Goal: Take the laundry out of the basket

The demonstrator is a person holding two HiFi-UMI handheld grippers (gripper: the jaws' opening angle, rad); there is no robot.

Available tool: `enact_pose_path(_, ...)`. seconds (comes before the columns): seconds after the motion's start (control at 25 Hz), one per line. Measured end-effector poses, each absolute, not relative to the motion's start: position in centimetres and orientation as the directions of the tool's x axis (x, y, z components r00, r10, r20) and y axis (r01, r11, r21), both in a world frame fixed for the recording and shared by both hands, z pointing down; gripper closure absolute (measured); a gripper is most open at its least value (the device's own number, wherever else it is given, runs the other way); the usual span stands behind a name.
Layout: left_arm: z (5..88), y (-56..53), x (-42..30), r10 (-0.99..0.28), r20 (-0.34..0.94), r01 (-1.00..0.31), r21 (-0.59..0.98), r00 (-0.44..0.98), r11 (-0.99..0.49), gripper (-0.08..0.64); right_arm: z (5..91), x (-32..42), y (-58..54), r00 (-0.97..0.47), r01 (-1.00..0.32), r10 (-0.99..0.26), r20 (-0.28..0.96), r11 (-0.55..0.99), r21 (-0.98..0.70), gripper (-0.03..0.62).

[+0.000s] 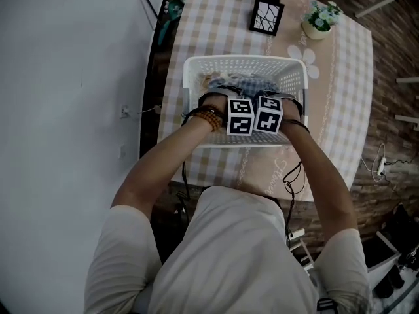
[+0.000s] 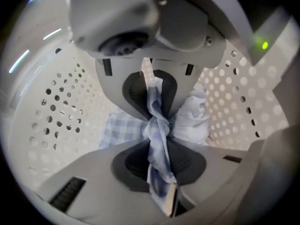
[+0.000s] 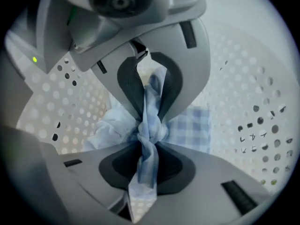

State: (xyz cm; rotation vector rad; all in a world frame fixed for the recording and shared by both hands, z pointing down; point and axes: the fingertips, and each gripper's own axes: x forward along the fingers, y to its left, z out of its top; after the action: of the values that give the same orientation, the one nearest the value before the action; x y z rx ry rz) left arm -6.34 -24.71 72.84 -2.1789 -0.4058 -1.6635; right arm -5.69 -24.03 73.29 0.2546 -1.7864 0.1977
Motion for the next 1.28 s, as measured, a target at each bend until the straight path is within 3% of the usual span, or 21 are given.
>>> enact_pose_path(0.88,44.7,-25.7,-5.6,-0.124,0.932,0.364,-0.252,0.339,-0.897,0.456,45.4,-4.9,-25.4,-0.227,-0.221,-0.313,0.922,0.939,0.264,0.499)
enact_pose_path(1.28,42.9,-24.3,-3.6,-0.139,0.929,0.383,-0.273,0.343,-0.882,0.456,43.6,-2.9,-24.0,-0.213,-0.251,-0.355,0.910,0.920,0.301,0.499)
